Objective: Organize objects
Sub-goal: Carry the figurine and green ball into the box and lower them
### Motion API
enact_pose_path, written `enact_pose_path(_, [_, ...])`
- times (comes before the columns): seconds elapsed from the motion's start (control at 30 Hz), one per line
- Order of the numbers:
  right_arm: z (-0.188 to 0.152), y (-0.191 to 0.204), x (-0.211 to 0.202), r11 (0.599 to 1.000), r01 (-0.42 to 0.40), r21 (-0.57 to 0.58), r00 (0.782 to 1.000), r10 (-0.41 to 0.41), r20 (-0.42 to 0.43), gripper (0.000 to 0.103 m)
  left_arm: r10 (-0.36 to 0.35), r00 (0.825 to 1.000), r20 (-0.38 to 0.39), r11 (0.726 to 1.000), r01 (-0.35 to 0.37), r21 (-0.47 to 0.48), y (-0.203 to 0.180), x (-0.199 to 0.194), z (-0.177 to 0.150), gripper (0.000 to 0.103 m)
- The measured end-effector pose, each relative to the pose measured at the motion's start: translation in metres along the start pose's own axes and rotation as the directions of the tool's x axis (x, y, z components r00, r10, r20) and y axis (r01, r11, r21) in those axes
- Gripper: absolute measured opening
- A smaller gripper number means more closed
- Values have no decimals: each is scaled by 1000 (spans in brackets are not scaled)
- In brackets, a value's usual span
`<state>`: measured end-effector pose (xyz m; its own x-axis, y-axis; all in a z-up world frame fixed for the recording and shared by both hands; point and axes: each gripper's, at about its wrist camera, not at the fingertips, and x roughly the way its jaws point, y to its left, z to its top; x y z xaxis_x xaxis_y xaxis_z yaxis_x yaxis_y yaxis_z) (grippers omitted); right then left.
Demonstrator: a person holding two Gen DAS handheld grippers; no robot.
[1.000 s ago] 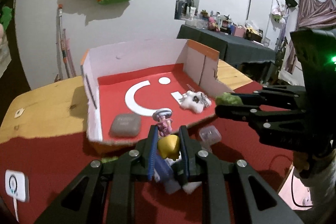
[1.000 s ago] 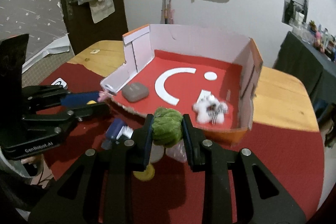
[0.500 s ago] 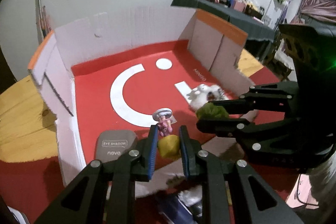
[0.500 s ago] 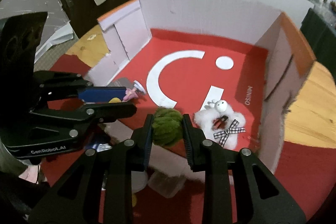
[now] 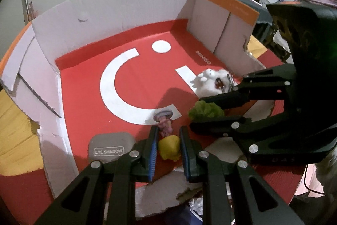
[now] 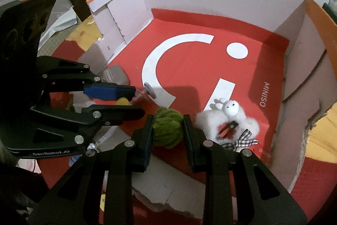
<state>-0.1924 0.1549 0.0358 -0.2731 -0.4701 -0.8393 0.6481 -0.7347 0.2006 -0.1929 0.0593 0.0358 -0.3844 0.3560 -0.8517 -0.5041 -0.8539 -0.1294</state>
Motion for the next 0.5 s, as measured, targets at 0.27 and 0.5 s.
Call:
enact_pose_path(0.27, [1, 2, 0, 1000, 18, -25, 1000, -18, -5, 26, 14, 1000, -8, 1000, -14, 26, -2, 3, -1, 21])
enact_pose_path(0.5, [0, 3, -1, 998, 36, -45, 999, -36, -3, 26, 18, 1000, -1, 999, -18, 34, -2, 6, -2, 21])
